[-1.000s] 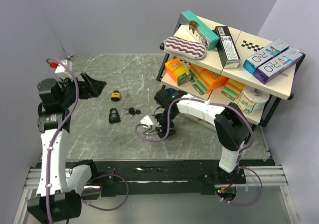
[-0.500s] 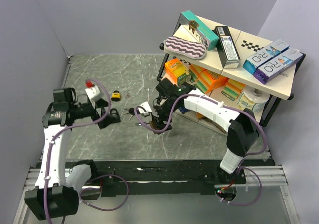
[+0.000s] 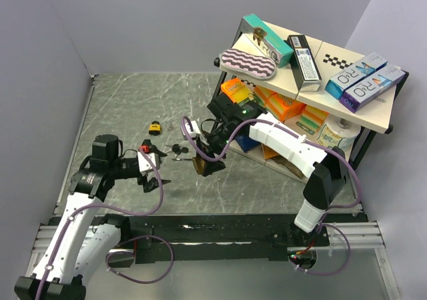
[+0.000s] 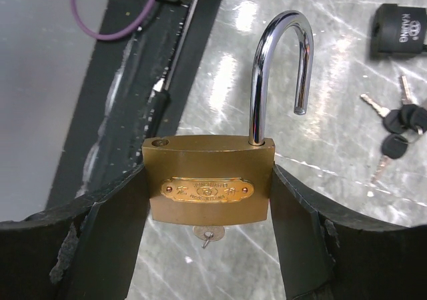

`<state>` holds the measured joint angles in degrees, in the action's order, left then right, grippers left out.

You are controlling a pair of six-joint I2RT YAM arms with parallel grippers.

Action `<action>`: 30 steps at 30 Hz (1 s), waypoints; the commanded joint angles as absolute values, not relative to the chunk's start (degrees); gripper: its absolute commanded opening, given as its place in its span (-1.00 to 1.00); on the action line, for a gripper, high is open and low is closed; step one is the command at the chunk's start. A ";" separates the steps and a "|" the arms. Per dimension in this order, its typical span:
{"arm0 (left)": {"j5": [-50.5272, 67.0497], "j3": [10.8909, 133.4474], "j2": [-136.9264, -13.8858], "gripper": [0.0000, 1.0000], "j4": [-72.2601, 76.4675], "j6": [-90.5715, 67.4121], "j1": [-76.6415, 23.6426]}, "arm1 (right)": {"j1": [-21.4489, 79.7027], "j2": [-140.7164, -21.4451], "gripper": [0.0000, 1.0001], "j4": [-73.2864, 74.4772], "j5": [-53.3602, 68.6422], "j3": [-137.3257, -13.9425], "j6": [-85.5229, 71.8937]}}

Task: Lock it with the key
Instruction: Pick up the lock from the center of the board.

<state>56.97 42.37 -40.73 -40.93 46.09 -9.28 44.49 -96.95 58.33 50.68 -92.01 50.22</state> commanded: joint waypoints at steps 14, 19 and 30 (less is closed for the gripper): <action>52.21 45.17 -45.61 0.23 -29.62 39.91 -19.06 | 47.55 -97.21 -0.61 61.44 58.01 -96.42 49.22; 50.81 44.39 -45.53 0.08 -28.31 39.90 -21.79 | 47.46 -97.38 -0.61 61.61 59.15 -96.50 48.60; 43.25 43.07 -45.35 -0.84 -22.77 31.83 -26.54 | 47.72 -97.12 -0.62 61.26 60.21 -96.15 48.43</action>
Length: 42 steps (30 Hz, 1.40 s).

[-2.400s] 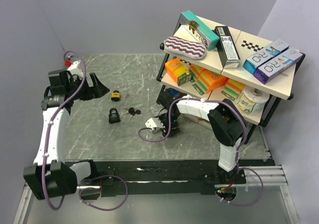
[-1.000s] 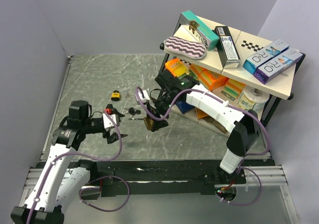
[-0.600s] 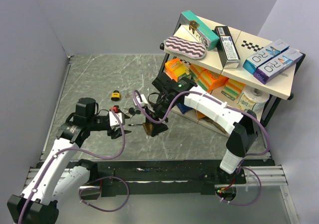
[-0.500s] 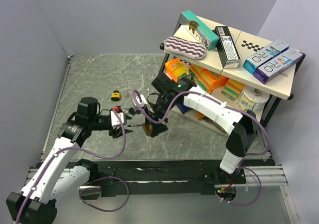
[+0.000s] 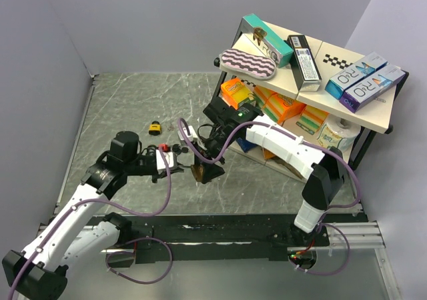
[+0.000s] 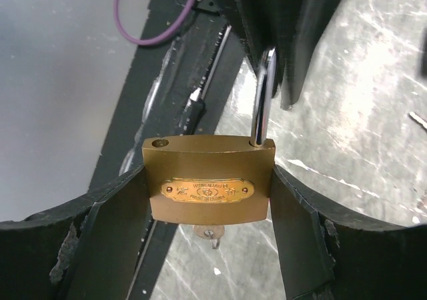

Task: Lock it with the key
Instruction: Pick up the lock from the center of the board.

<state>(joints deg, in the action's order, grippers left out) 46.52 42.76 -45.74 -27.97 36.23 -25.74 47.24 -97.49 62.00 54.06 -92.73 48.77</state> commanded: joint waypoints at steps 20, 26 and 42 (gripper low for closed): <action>60.71 49.83 -42.27 -0.99 -10.66 0.37 -19.08 | 38.50 -78.69 0.99 39.31 59.33 -80.18 30.68; 64.86 50.27 -43.24 -0.99 2.51 -14.31 -18.02 | 38.50 -71.73 0.99 34.19 59.15 -75.59 27.69; 59.15 44.92 -41.84 -0.98 22.67 -35.67 -18.02 | 39.11 -71.28 0.29 16.01 62.58 -72.34 10.40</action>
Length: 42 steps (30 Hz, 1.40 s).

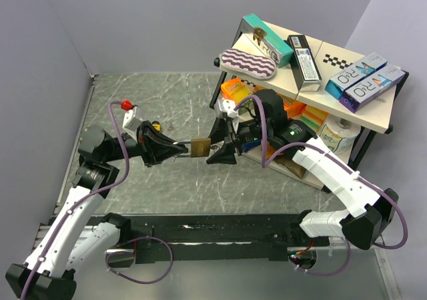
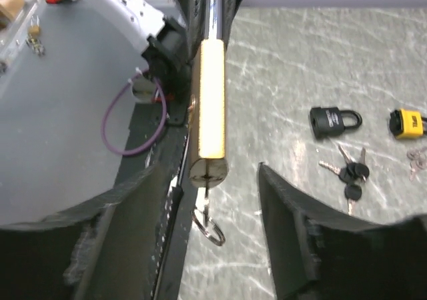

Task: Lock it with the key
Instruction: Pick up the lock from the center of the board.

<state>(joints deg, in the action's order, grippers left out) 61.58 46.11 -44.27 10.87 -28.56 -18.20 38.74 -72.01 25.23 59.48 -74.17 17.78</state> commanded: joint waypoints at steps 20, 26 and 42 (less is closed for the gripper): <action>53.97 40.87 -41.92 -0.99 32.16 -43.68 -17.93 | 40.78 -72.42 -0.17 -14.14 64.86 -64.51 -18.96; 52.47 39.73 -42.10 -0.99 34.28 -46.23 -17.05 | 40.87 -73.39 -0.38 -21.70 64.16 -62.75 -26.18; 60.99 52.72 -44.82 0.10 -10.75 -15.40 -16.44 | 39.90 -73.65 -1.00 -19.26 65.47 -64.15 -28.92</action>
